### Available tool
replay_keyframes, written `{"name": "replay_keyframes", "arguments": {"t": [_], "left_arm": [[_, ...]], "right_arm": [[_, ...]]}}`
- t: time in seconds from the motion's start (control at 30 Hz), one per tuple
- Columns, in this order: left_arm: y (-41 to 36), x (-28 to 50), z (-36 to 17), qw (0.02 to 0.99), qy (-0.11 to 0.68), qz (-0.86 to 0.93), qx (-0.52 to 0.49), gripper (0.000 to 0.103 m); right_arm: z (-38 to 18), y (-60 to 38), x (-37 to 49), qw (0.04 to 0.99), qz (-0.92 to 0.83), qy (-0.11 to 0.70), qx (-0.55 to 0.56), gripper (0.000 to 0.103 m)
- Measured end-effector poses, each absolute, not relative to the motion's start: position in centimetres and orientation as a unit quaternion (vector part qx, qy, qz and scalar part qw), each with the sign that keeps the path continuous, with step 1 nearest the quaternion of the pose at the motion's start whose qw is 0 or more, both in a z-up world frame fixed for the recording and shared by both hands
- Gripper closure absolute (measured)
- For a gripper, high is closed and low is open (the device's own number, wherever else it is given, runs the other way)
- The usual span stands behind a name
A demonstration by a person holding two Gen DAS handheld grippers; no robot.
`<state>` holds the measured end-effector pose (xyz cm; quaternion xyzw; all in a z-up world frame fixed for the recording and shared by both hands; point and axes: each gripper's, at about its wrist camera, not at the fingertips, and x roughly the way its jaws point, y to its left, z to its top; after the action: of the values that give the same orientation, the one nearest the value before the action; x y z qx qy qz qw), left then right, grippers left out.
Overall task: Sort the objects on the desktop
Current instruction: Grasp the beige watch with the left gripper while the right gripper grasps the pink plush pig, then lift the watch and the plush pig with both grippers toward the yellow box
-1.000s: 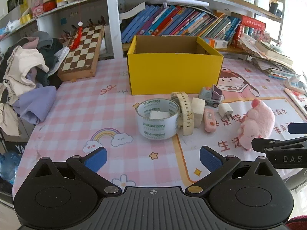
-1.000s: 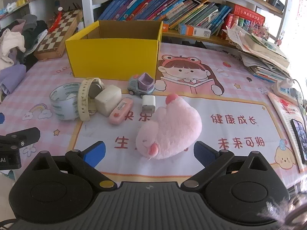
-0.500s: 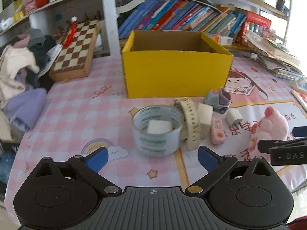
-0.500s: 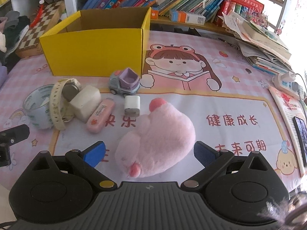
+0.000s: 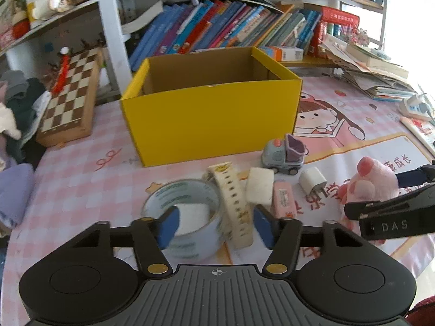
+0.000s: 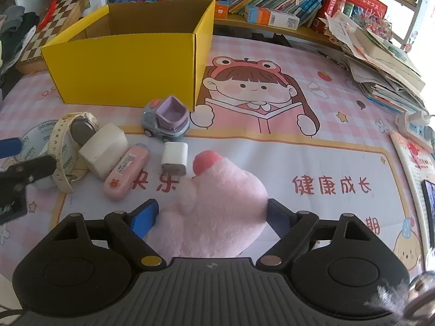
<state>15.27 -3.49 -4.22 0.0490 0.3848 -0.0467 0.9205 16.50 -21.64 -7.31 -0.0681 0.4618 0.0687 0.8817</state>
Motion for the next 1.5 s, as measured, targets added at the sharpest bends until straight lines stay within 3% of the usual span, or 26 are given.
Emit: {"name": "replay_keyframes", "arguments": {"t": [0.4,0.47,0.53,0.73,1.07,1.5], "left_arm": [[-5.0,18.1,-5.2,0.915,0.397,-0.036,0.065,0.08],[-4.9,18.1,-5.0,0.917,0.393,-0.037,0.06,0.082],[-4.7,18.1,-4.8,0.92,0.387,-0.039,0.052,0.084],[-4.4,17.7,-3.4,0.93,0.363,-0.05,0.026,0.085],[-2.9,16.6,0.6,0.958,0.277,-0.066,-0.024,0.085],[-1.1,12.5,3.3,0.968,0.232,-0.086,-0.053,0.085]], "right_arm": [[-7.4,-22.2,17.3,0.88,0.092,0.458,-0.083,0.023],[-7.3,-22.3,17.3,0.881,0.094,0.456,-0.083,0.026],[-7.3,-22.4,17.4,0.882,0.096,0.454,-0.083,0.041],[-6.3,-22.9,17.4,0.889,0.105,0.441,-0.064,0.046],[-4.7,-21.8,16.1,0.903,0.13,0.402,-0.077,0.046],[-3.6,-20.5,13.5,0.906,0.141,0.392,-0.07,0.046]]}}
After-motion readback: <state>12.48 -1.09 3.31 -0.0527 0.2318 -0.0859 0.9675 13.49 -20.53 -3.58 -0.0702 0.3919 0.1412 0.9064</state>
